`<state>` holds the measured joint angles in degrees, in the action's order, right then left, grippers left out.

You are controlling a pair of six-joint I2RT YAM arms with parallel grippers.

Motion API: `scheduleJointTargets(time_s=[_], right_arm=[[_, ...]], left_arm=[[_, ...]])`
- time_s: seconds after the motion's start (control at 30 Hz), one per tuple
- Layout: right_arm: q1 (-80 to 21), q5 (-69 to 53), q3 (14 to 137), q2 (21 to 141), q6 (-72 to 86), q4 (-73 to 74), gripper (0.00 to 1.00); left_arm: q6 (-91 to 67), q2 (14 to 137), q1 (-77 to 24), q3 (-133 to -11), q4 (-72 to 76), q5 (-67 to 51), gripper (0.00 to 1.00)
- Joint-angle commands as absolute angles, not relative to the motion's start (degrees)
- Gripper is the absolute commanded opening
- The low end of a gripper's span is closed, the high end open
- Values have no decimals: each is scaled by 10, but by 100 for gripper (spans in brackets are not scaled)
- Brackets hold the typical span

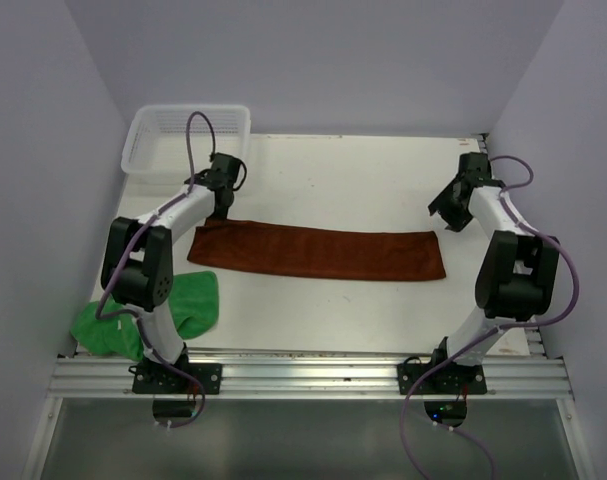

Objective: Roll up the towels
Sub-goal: Fold the towel

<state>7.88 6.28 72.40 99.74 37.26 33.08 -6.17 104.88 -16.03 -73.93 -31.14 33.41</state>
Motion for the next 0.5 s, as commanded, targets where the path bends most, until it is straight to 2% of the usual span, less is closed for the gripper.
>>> scheduleJointTargets(time_s=[0.0, 0.1, 0.2, 0.37, 0.47], right_arm=[[79, 52, 737, 952, 350, 343, 56], [83, 42, 700, 912, 326, 342, 64], [86, 35, 644, 869, 302, 335, 68], [98, 40, 573, 818, 263, 327, 68], [100, 38, 547, 816, 259, 323, 68]], left_arm=[[-62, 1025, -150, -782, -316, 321, 56], [-76, 981, -150, -777, -316, 267, 63], [-86, 922, -150, -741, -295, 201, 68], [-91, 792, -150, -636, -217, 122, 72], [-93, 741, -150, -594, -193, 120, 75]])
